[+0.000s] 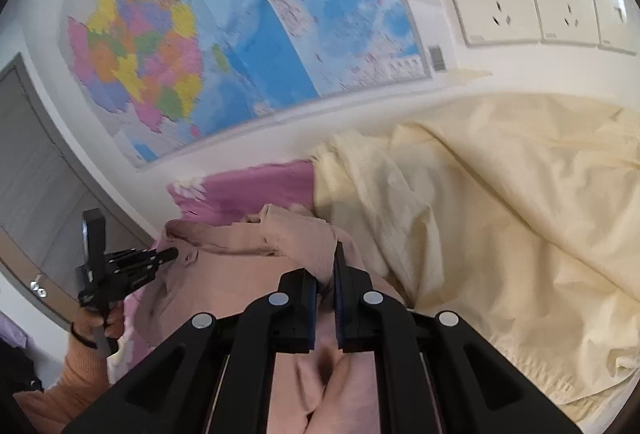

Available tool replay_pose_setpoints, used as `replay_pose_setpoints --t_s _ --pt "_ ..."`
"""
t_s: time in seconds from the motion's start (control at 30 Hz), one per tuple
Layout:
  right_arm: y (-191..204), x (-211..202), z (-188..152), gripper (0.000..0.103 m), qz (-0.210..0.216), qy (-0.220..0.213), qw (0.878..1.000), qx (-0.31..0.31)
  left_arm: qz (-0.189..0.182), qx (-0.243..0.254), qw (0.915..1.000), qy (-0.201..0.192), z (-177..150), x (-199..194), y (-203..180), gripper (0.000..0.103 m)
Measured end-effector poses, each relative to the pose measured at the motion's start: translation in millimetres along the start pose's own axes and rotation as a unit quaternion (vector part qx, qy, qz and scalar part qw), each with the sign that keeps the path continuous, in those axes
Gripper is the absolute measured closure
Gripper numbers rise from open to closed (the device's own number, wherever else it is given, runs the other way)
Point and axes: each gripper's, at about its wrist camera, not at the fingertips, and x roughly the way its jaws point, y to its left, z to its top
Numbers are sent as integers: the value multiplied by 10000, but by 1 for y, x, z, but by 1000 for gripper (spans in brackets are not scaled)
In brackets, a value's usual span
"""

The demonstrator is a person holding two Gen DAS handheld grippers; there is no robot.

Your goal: Fold large clothes

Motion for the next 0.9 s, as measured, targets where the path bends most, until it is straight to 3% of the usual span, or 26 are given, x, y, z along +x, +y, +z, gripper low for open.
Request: replay_pose_setpoints --t_s 0.07,0.2,0.27,0.33,0.4,0.43,0.53,0.7,0.73,0.77,0.83,0.9 --pt "5 -2 5 96 -3 -102 9999 -61 -255 -357 9990 -96 9 -6 18 90" --pt "2 27 20 96 -125 -51 9999 32 -197 -482 9986 81 16 11 25 85" --pt "-3 53 22 96 -358 195 9991 107 11 -372 9984 424 11 32 21 67" --pt "-4 67 21 96 -494 307 9983 63 80 -414 9975 565 2 38 23 63" --pt "-5 72 19 96 -584 336 9977 70 -112 -463 9984 302 -7 22 30 54" --pt "-5 72 18 96 -598 322 9977 37 -139 -505 9986 87 -14 9 35 39" --pt "-7 71 19 96 -555 339 9979 55 -223 -429 9983 -330 -39 -25 40 35" --pt "-13 73 17 96 -517 371 9979 104 -299 -22 9993 -208 -85 -40 25 31" --pt "-13 73 16 96 -516 373 9979 107 -276 12 9995 -133 -91 -39 22 35" --pt "-15 73 15 96 -504 367 9980 136 -334 -8 9994 37 -97 -33 21 64" --pt "-18 72 17 96 -456 361 9981 199 -557 -249 9972 430 -102 -18 31 96" --pt "-20 68 20 96 -494 287 9980 255 -725 -739 9937 422 -103 -16 57 100"
